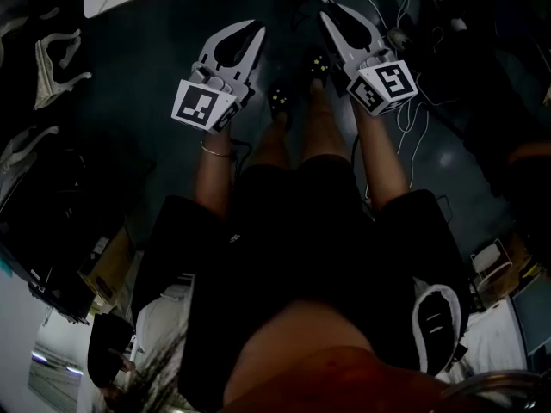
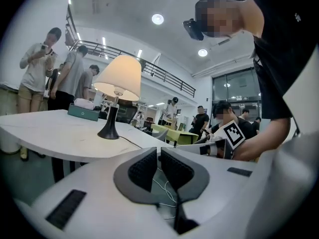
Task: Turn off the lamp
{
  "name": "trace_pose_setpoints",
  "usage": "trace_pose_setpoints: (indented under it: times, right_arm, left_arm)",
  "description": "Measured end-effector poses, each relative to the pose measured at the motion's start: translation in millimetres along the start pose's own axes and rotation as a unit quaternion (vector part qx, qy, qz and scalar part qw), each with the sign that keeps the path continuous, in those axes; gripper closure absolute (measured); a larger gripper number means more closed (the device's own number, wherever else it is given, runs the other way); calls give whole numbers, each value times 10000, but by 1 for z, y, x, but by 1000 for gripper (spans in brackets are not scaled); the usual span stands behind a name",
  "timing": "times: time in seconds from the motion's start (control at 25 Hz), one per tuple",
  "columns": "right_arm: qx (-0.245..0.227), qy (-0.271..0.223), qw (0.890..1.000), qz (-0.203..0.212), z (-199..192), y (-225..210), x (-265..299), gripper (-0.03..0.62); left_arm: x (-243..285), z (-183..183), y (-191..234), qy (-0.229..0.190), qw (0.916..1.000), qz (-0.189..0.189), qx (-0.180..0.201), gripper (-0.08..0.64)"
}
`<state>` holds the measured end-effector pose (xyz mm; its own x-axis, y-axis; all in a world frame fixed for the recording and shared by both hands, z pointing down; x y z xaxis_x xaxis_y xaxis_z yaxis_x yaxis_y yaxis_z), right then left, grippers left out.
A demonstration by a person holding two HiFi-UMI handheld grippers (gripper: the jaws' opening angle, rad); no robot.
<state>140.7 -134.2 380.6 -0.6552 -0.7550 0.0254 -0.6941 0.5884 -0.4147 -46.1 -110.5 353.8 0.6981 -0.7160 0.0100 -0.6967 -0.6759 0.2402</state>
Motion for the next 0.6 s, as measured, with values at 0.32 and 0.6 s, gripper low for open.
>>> trace_pose_setpoints:
  times: [0.32, 0.6]
  right_arm:
    - [-114, 368, 9992, -97, -38, -26, 33, 491]
    - [-313, 330, 9989, -59, -52, -38, 58, 491]
  left_arm:
    - [-5, -40, 11, 151, 9996, 183, -183, 551]
    - [-9, -58, 21, 216, 9989, 331, -245, 550]
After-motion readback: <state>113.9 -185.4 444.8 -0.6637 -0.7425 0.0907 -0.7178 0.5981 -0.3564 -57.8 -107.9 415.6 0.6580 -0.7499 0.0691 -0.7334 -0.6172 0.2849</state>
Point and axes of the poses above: the fingertips, and each gripper's own axes: x forward along the fingers, y to its left, z out of its top, the point moved 6 cm from there along -x, backward along the fingers, and after that the axes turned 8 degrees about -y, right-handed, at the moved point
